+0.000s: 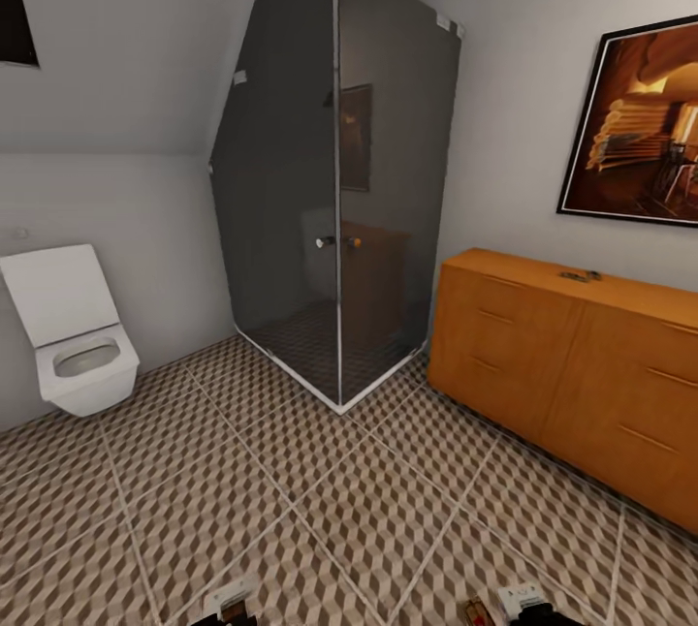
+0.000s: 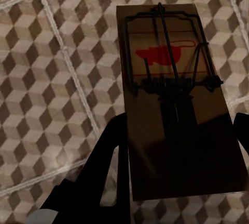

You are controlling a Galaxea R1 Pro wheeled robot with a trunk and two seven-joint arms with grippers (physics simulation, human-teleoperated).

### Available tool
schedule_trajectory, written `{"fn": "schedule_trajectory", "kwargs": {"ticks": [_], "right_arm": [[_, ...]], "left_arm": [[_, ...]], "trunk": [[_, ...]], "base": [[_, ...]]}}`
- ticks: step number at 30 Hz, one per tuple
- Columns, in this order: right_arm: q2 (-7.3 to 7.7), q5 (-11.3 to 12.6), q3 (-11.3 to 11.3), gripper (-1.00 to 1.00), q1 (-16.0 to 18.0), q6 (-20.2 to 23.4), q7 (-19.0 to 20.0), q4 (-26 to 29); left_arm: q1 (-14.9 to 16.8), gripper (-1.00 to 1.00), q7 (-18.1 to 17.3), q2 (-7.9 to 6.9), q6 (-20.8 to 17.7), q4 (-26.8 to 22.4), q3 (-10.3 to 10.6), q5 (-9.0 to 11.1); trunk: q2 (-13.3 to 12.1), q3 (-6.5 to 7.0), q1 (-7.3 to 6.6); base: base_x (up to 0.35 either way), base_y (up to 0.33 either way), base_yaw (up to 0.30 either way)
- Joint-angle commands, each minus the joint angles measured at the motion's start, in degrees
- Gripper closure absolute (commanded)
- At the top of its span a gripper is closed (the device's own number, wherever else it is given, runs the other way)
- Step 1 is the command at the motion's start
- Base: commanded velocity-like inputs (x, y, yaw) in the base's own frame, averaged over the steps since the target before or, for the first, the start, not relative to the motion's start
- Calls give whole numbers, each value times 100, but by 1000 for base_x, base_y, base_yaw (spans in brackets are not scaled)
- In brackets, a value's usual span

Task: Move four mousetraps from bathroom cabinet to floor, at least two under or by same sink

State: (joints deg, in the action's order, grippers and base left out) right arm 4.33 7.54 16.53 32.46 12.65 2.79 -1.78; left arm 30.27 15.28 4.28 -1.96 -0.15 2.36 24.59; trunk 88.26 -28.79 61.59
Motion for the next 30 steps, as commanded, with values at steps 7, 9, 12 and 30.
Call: {"fn": "schedule_trajectory", "kwargs": {"ticks": [7,9,12,30], "right_arm": [[-7,78,52,100,5,10,-26,-6],[-9,78,52,100,5,10,-29,-6],[-10,79,52,100,5,10,-31,-6],[-12,81,52,100,5,10,-33,-6]], "left_arm": [[5,100,36,10,-11,-3,27,3],[5,100,36,10,22,-3,26,-2],[5,100,36,6,205,-3,23,-2],[-161,100,36,-12,1970,-3,27,-35]], "trunk": [[3,-6,0],[3,-6,0],[3,-6,0],[3,-6,0]], "base": [[0,0,277],[0,0,277],[0,0,277],[0,0,277]]}}
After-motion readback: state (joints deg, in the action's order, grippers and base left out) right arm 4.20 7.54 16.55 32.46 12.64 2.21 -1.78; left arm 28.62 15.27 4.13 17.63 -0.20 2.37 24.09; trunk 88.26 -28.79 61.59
